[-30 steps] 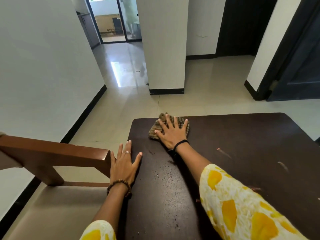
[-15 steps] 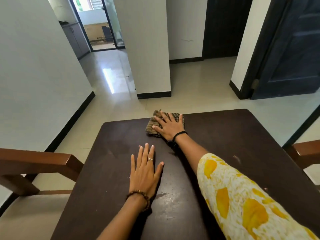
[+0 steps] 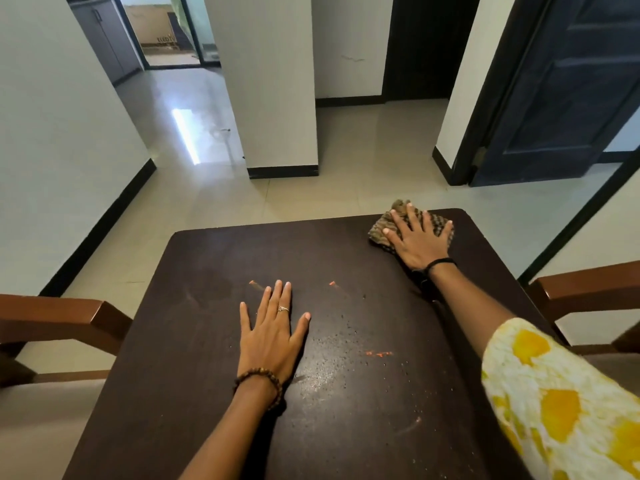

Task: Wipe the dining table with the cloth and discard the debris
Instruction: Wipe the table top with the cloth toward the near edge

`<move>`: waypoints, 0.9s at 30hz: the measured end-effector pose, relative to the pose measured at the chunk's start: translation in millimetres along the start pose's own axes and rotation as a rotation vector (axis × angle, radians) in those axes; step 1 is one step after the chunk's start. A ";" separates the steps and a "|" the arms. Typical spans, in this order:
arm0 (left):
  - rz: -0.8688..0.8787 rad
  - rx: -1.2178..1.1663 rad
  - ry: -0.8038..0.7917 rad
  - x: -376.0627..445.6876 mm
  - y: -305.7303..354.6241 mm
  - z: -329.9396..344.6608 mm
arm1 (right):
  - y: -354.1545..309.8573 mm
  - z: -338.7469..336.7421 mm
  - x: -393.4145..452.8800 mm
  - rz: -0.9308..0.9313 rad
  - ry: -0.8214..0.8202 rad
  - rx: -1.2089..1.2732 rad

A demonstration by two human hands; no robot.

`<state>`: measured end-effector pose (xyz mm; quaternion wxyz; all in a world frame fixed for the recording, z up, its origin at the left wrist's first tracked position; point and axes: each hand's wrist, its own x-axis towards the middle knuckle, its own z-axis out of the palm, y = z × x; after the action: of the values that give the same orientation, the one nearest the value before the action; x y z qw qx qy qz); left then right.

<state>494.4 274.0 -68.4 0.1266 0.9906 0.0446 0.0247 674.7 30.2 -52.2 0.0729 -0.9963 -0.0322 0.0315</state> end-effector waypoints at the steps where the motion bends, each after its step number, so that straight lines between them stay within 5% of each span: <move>1: 0.002 0.006 -0.002 0.1 -0.3 0.5 | -9.0 2.2 -3.9 -0.023 0.013 -0.013; 8: 0.003 -0.004 -0.002 0.2 -0.7 0.8 | -71.4 18.9 -31.1 -0.270 0.062 -0.072; 14: 0.001 -0.016 0.000 3.1 -2.5 1.0 | -37.9 18.3 -51.1 -0.489 0.083 -0.104; 27: -0.020 -0.055 0.013 4.7 -5.4 4.8 | 60.5 -7.4 20.8 -0.148 0.060 -0.010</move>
<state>498.9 278.5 -74.2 0.1535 0.9861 0.0547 0.0311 699.5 -29.1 -55.0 0.0709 -0.9921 -0.1039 -0.0039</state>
